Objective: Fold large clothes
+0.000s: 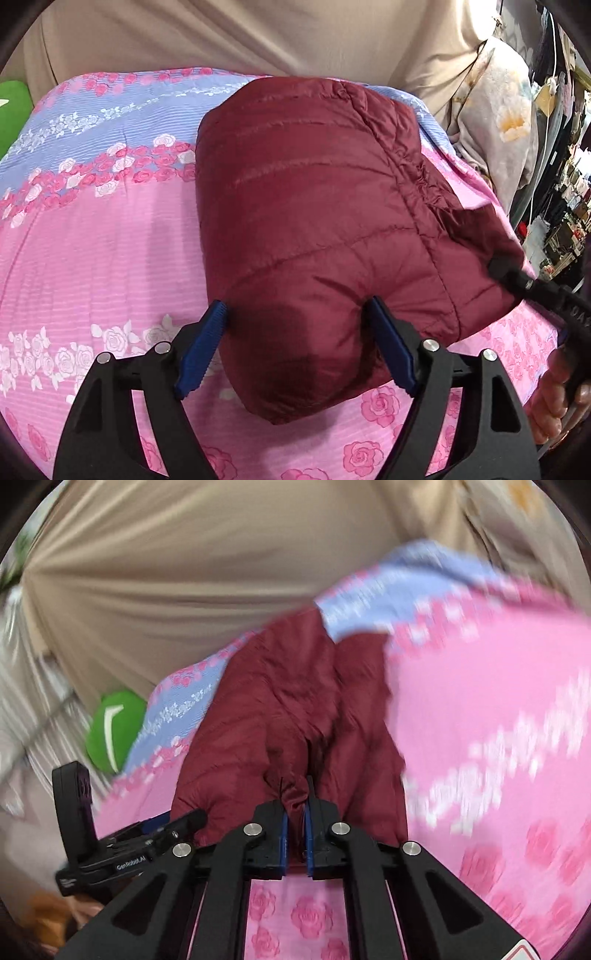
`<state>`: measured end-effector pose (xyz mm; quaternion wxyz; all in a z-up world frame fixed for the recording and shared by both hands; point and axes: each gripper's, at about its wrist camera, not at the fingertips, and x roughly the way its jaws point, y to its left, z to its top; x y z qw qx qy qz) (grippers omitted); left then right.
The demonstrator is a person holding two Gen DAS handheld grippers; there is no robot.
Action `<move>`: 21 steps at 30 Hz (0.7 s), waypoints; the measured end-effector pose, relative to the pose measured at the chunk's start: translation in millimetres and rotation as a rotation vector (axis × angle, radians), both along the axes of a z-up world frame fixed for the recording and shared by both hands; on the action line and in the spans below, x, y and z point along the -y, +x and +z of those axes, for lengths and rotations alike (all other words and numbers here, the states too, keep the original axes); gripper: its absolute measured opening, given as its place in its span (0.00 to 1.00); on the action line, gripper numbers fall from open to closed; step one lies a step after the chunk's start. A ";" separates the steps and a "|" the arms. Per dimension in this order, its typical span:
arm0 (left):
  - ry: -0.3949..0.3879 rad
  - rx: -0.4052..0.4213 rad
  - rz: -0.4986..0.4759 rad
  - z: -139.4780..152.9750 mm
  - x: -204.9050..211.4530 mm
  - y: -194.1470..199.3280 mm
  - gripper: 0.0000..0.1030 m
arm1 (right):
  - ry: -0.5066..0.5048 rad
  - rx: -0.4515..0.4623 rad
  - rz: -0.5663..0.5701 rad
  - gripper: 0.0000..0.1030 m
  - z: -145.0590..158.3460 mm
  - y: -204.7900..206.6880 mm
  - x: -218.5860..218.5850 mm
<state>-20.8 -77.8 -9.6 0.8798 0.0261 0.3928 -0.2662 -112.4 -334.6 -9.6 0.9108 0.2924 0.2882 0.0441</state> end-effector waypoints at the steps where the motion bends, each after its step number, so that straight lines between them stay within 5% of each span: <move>1: 0.010 0.005 -0.003 -2.1 2.5 -0.4 0.74 | 0.033 -0.035 -0.013 0.05 -14.0 2.1 5.6; 5: 0.069 0.033 -0.003 -10.2 12.9 -2.9 0.77 | 0.109 -0.129 -0.019 0.04 -56.4 16.4 11.6; 9: 0.091 0.043 0.010 -15.7 15.6 -3.3 0.78 | 0.142 -0.145 0.001 0.03 -66.1 21.2 16.0; 16: -0.008 0.034 0.020 12.7 -4.6 -2.1 0.75 | -0.026 -0.024 -0.078 0.21 9.6 -10.0 18.1; 21: -0.053 0.140 0.001 62.9 2.2 13.6 0.75 | -0.050 -0.028 -0.159 0.21 47.4 35.8 54.2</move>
